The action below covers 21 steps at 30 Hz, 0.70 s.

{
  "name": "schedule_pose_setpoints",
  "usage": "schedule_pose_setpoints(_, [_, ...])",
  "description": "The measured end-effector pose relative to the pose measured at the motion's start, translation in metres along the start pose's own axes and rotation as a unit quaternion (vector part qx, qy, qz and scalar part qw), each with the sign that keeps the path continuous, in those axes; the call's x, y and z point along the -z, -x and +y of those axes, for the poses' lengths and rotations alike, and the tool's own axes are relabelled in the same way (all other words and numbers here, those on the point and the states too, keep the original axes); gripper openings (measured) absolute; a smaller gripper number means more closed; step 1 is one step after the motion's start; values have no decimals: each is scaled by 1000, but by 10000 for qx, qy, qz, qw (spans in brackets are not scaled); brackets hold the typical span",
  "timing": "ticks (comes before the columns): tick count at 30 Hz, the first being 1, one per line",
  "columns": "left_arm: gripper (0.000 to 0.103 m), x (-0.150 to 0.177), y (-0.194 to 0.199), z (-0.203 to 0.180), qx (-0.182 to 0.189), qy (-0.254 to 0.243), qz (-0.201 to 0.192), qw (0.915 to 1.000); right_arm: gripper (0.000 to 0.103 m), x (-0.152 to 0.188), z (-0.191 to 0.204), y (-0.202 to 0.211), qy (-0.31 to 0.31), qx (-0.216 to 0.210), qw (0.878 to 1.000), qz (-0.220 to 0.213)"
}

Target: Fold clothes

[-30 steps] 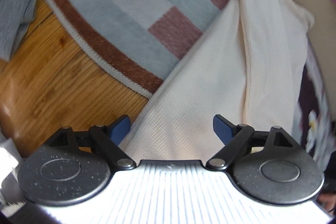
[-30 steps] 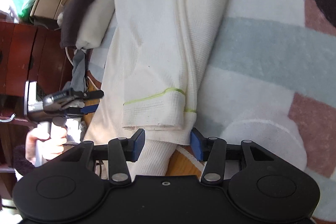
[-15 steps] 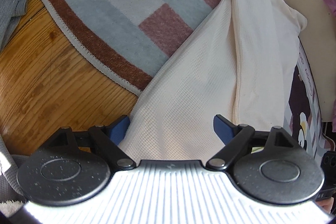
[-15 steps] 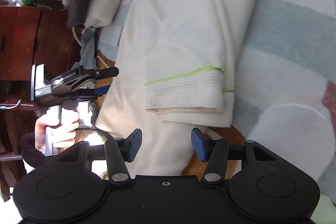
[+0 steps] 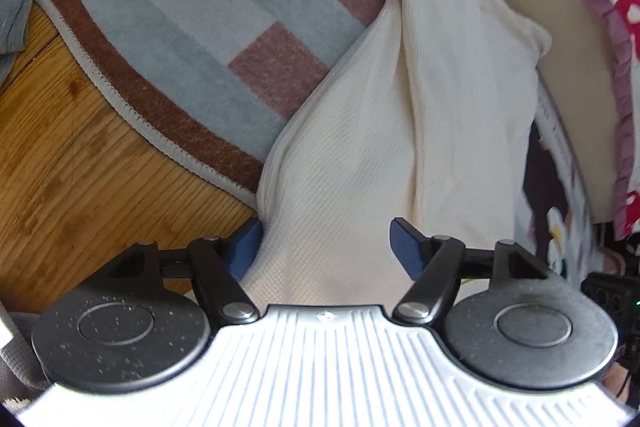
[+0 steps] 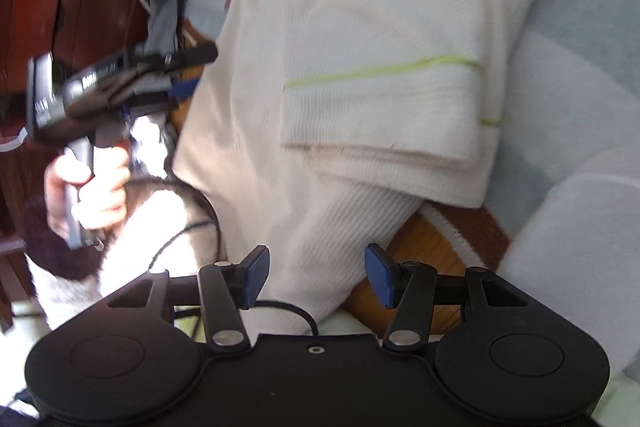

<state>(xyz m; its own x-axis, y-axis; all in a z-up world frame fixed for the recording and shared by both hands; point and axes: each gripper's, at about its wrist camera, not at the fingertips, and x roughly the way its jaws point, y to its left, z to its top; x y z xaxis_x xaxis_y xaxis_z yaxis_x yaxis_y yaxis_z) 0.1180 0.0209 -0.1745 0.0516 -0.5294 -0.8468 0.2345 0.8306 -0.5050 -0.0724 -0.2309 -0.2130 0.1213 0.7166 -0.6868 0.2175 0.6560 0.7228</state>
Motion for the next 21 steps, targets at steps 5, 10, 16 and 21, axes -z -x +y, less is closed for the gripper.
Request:
schedule_pose_setpoints(5, [69, 2, -9, -7, -275, -244, 154, 9992, 59, -4, 7, -13, 224, 193, 9992, 272])
schedule_pose_setpoints(10, [57, 17, -17, -41, -479, -1390, 213, 9889, 59, 5, 19, -15, 995, 481, 9924, 544])
schedule_pose_setpoints(16, [57, 18, -25, -50, -819, -1615, 221, 9832, 56, -1, 2, -20, 830, -136, 9942, 670])
schedule_pose_setpoints(21, [21, 15, -17, -37, -665, -1305, 103, 9892, 12, 2, 8, -20, 1516, 50, 9884, 85])
